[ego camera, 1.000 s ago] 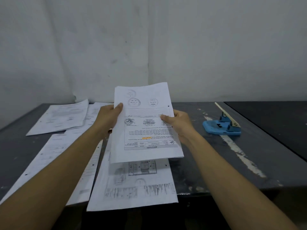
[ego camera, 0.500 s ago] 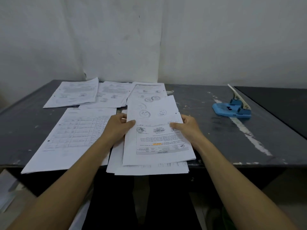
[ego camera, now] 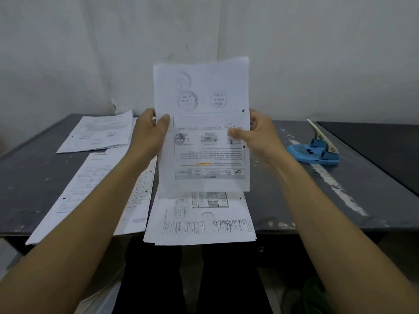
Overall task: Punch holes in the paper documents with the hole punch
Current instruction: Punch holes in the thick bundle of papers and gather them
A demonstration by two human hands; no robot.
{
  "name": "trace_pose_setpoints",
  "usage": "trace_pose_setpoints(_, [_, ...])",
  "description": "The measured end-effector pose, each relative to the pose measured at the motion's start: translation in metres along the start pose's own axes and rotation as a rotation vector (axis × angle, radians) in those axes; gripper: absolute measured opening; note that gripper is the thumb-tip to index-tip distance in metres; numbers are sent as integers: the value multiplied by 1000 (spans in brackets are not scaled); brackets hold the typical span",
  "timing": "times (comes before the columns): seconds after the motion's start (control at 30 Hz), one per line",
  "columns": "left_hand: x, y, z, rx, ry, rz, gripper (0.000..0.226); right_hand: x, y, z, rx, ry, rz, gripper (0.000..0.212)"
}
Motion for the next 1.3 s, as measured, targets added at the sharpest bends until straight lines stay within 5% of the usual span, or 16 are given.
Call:
trace_pose_setpoints(0.57, [3,-4,20,204,-209,65,26,1,-6,-4,-16,-23,112,21])
trace_pose_setpoints(0.77, [-13,-8,-7,534,15,-153,28,-20,-9,9,-220,-303,-1,8])
trace_pose_setpoints(0.97, [-37,-17,-48,763,125,-392,26,-40,-24,43,-370,-419,-111,21])
trace_pose_setpoints(1.17, [-47,-33,-53,876,93,-378,34,-44,-28,61,-597,-405,-53,11])
trace_pose_setpoints(1.3, [-51,-37,-64,973,30,-355,37,-46,-31,68,-768,-391,-42,23])
Point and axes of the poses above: each hand's wrist, its own x-axis towards the middle knuckle, its own y-axis out of the back of the hand, z = x × y, the point moved 1 cm from there along x, towards the middle knuckle, and after that the axes turned 4 degrees about x, right-handed, at the moved point
